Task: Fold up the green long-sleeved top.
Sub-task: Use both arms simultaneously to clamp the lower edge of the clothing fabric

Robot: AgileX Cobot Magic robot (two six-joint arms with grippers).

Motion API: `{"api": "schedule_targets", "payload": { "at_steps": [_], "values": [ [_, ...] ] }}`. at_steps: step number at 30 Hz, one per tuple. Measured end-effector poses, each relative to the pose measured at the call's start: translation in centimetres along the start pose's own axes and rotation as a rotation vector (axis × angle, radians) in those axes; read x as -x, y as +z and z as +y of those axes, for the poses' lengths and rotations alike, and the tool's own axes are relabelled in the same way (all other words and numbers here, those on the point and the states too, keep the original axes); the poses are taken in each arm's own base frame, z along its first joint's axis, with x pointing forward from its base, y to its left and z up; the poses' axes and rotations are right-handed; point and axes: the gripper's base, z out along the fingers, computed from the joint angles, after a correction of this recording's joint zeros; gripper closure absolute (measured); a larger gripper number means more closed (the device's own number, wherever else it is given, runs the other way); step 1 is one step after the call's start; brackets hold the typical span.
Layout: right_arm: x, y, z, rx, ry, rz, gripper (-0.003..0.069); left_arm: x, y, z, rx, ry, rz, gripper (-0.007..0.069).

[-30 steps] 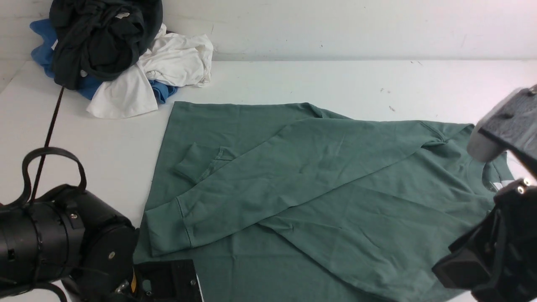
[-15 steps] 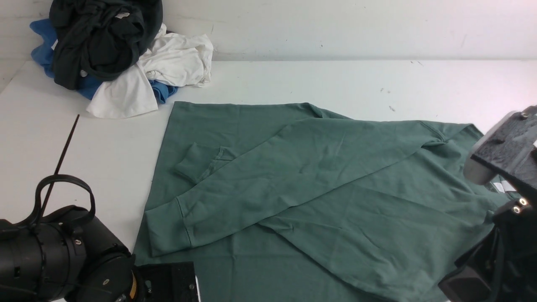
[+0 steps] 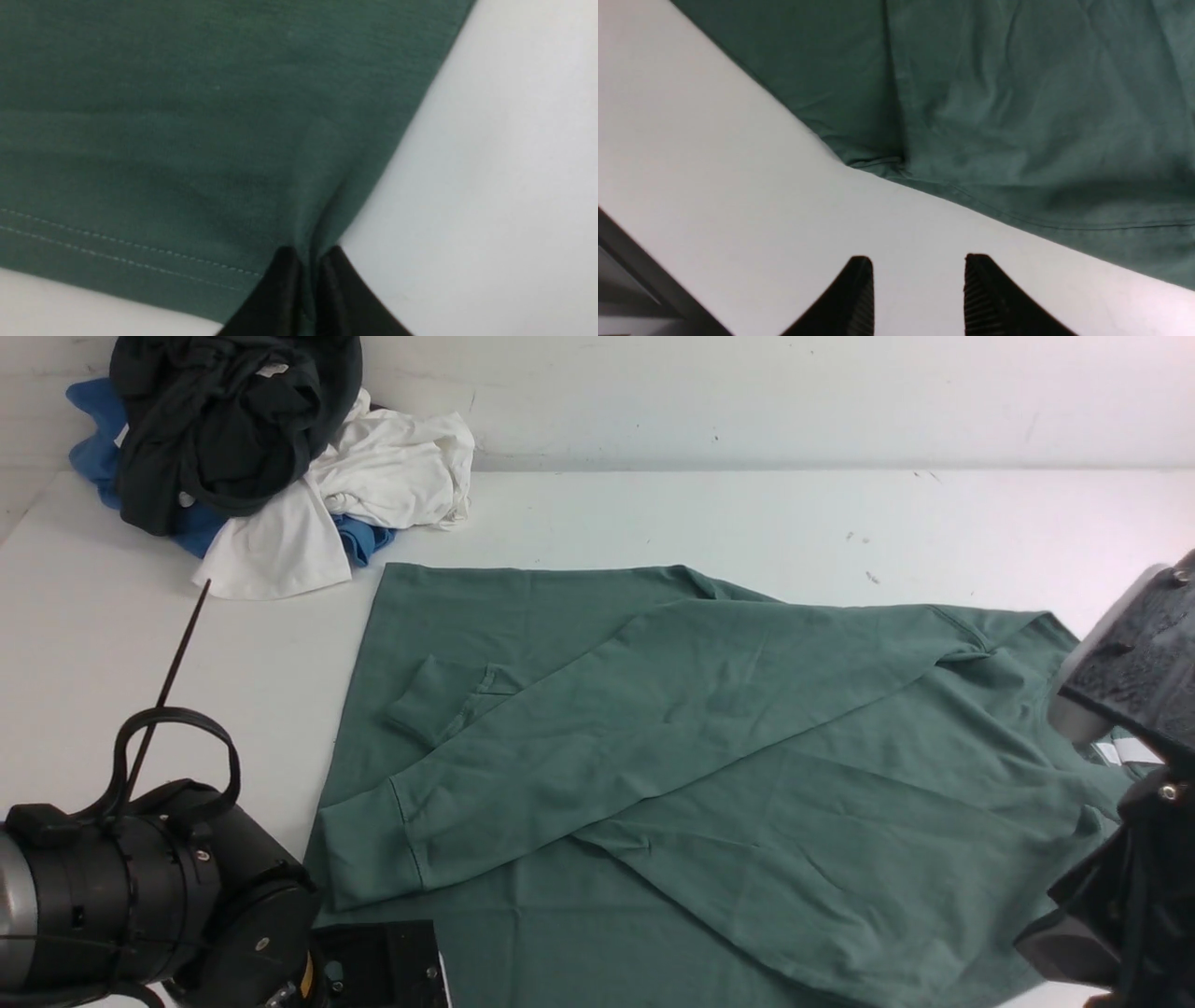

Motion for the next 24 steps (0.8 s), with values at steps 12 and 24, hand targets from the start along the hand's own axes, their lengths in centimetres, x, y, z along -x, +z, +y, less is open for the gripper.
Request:
{"api": "schedule_targets", "payload": {
  "at_steps": [12,24],
  "values": [
    [0.4,1.8,-1.7,-0.103,-0.132,0.113,0.0197,-2.5,-3.1,-0.1,-0.002,-0.128,-0.001,0.0622],
    [1.2,10.8,-6.1,0.053,-0.168,0.330,0.0179,-3.7,-4.7,0.2,-0.007,-0.271,-0.111,0.0622]
  ]
}}
